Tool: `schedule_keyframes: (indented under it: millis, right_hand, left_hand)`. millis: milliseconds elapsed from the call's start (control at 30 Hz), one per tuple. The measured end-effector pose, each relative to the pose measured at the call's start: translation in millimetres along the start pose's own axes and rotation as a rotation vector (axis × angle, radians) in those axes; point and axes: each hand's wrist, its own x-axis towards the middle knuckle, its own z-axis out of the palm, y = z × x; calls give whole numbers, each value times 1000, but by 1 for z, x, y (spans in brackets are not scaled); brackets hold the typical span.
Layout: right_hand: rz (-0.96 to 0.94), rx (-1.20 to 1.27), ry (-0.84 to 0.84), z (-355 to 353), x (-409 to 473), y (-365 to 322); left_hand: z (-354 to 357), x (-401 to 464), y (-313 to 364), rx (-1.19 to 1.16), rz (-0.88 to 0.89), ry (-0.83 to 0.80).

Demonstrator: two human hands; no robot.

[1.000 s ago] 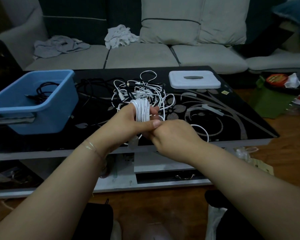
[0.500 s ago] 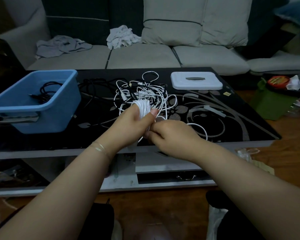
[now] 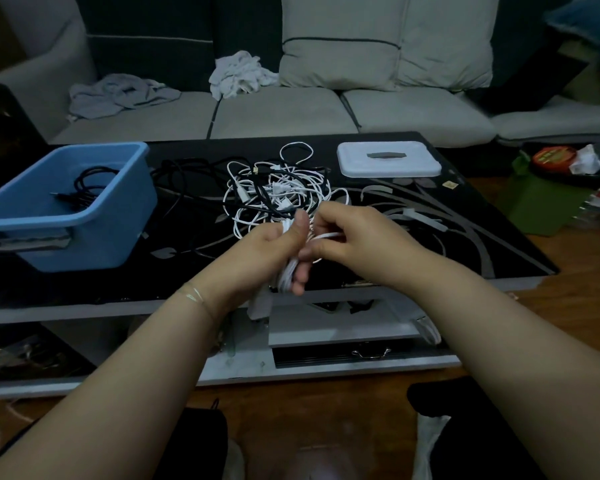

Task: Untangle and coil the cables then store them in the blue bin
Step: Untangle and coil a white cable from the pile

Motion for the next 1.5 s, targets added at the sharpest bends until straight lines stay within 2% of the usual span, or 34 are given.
schedule_keyframes:
  millis: [167,267,401,501,668,768,835,1002,1135,1302,1402,1503]
  right_hand:
    - [-21,247,59,-3,5,14]
    - [-30,288,58,-2,4,15]
    - [-40,385,126,-2,7,13]
    - [-9,286,170,-4,9,17]
    - [70,-48,116,7,5,5]
    - [66,-232,46,14,3,-6]
    - [44,-258,28,17,1,-9]
    - [-13,-278,2,25,-4,-17]
    - [-39,-282,-68,29,-6,-21]
    - [-11,-204,-181,24,-7,-24]
    - [-10,-270,-145,22,-6,-23]
    - [2,-266,-136,18,-6,-23]
  left_hand:
    - [-3,1,0,-100,-5,-70]
    - [0,0,2,-125,-35,-54]
    - [1,-2,7,-344,14,-17]
    - [-3,-2,12,-577,20,54]
    - [-4,0,11,-712,32,105]
    - [-11,2,6,-730,40,96]
    - [-14,0,5,-740,32,91]
    - [-14,0,11,-713,73,253]
    - [-17,3,10,-631,38,336]
    - [-14,4,9,-474,54,334]
    - [-10,2,11,-501,67,329]
    - [-7,-2,15,-558,90,256]
